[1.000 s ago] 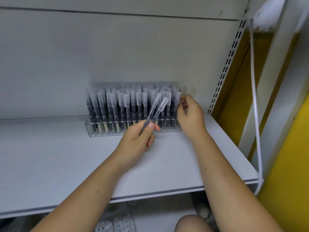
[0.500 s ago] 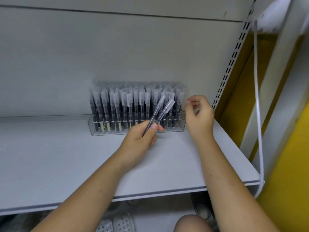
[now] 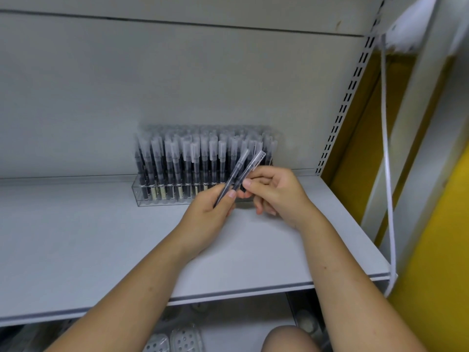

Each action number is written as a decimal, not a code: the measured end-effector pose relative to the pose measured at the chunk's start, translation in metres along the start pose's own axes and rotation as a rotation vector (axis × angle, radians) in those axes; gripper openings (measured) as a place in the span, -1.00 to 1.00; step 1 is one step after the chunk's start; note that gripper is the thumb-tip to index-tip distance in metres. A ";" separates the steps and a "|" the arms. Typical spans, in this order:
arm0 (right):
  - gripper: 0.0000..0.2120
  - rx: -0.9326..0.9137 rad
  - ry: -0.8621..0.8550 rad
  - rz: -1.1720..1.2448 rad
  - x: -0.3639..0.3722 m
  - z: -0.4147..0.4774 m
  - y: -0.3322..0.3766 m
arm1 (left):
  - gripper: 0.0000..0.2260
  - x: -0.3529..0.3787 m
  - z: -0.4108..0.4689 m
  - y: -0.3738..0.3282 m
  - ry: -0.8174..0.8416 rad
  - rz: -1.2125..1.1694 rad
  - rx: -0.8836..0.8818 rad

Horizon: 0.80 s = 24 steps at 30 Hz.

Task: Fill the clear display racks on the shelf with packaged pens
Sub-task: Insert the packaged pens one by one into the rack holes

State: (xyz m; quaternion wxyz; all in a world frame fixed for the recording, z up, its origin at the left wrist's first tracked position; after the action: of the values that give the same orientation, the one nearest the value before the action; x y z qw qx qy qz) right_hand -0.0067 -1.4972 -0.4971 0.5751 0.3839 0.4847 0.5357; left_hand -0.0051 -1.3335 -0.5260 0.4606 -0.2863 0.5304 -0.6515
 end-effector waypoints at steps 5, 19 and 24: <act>-0.92 -0.027 -0.021 0.019 0.000 0.001 0.002 | -0.77 -0.001 0.000 0.002 0.003 0.015 -0.020; -0.85 -0.365 -0.703 0.013 -0.054 -0.012 0.021 | -0.77 0.000 -0.001 0.004 -0.036 -0.064 -0.084; -0.88 -0.445 -0.828 -0.151 -0.063 -0.014 0.022 | -0.77 0.001 -0.002 0.003 -0.026 -0.068 -0.094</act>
State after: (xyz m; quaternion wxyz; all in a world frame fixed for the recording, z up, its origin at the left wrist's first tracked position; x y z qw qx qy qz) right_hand -0.0231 -1.5574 -0.4704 0.8257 0.3961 0.1145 0.3849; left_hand -0.0065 -1.3333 -0.5295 0.4312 -0.3338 0.5442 -0.6375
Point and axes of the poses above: each hand's wrist, its own z-axis towards the middle knuckle, its own x-axis out of the palm, y = z × x, the point moved 6 cm from there along z, towards the middle knuckle, and after that the axes turned 1 degree about -z, right-handed, at the moved point
